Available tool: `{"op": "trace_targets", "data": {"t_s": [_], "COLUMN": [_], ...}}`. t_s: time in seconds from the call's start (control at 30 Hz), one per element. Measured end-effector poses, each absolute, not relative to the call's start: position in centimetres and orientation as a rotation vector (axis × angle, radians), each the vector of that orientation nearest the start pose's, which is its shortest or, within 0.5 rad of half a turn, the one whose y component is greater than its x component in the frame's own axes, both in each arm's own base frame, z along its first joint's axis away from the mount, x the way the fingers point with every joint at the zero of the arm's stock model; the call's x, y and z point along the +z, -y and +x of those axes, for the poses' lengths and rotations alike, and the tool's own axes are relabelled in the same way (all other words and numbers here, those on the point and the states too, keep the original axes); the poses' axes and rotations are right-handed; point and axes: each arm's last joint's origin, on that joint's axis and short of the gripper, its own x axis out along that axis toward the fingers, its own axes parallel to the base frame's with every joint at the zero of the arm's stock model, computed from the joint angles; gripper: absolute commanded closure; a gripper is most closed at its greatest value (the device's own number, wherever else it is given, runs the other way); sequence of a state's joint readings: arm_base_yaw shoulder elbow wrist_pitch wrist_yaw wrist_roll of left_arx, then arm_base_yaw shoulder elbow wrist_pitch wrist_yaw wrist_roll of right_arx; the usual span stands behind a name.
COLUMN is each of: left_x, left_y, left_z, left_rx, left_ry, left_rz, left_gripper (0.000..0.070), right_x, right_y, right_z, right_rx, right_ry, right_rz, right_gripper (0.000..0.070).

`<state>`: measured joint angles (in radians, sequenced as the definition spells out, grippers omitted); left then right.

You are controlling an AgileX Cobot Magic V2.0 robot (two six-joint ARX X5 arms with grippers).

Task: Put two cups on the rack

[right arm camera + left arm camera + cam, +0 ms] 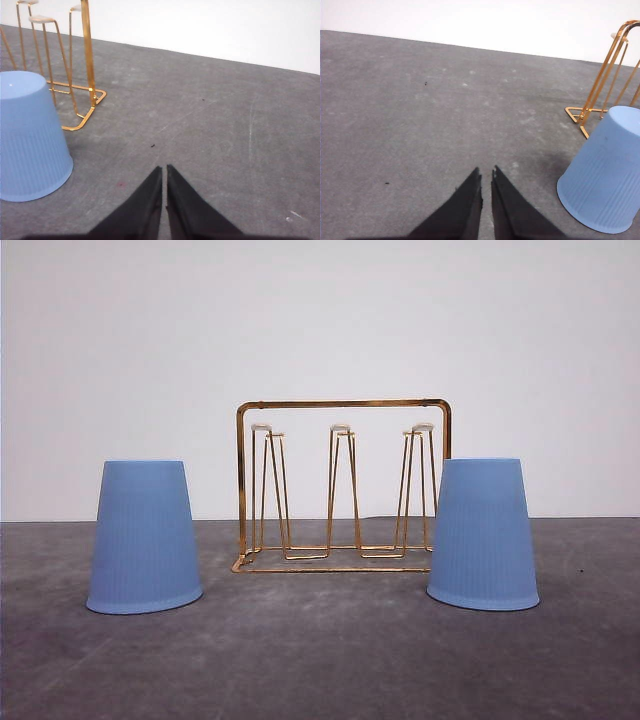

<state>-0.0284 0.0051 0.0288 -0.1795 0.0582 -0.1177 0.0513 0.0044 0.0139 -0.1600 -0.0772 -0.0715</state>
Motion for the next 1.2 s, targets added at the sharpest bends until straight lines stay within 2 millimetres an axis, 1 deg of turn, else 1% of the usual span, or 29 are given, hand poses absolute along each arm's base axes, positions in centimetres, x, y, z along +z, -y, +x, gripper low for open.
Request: {"op": "trace_targets", "data": {"t_s": [0.47, 0.6, 0.7, 0.77, 0.83, 0.93, 1.0, 1.1, 1.2], "left_x": [15.6, 15.6, 15.6, 15.9, 17.0, 19.9, 22.2, 25.1, 28.0], "left_y": [0.4, 0.4, 0.4, 0.4, 0.4, 0.4, 0.5, 0.7, 0.9], "left_z": [9.5, 9.5, 9.5, 9.4, 9.2, 8.9, 8.8, 9.3, 10.6], "left_rx": [-0.077, -0.076, -0.071, -0.065, -0.064, -0.07, -0.098, -0.151, -0.197], "left_ry": [-0.161, -0.162, -0.166, -0.176, -0.165, -0.125, -0.126, -0.19, -0.286], "left_rz": [-0.12, -0.139, -0.2, -0.254, -0.293, -0.332, -0.344, -0.353, -0.354], "left_gripper": [0.0684, 0.0687, 0.0687, 0.0687, 0.0687, 0.0687, 0.0687, 0.0687, 0.0686], "right_x": [15.3, 15.3, 15.4, 15.7, 16.9, 19.9, 22.1, 25.1, 27.8], "right_y": [-0.7, -0.7, -0.7, -0.7, -0.7, -0.7, -0.7, -0.9, -1.1], "right_z": [9.6, 9.6, 9.6, 9.5, 9.4, 9.0, 8.8, 9.1, 10.1], "right_rx": [0.135, 0.131, 0.125, 0.122, 0.121, 0.129, 0.137, 0.169, 0.203], "right_ry": [-0.146, -0.144, -0.146, -0.146, -0.132, -0.097, -0.104, -0.16, -0.232], "right_rz": [-0.065, -0.014, 0.054, 0.113, 0.168, 0.233, 0.254, 0.269, 0.266], "right_gripper": [0.0688, 0.0694, 0.0694, 0.0694, 0.0694, 0.0695, 0.0694, 0.0694, 0.0694]}}
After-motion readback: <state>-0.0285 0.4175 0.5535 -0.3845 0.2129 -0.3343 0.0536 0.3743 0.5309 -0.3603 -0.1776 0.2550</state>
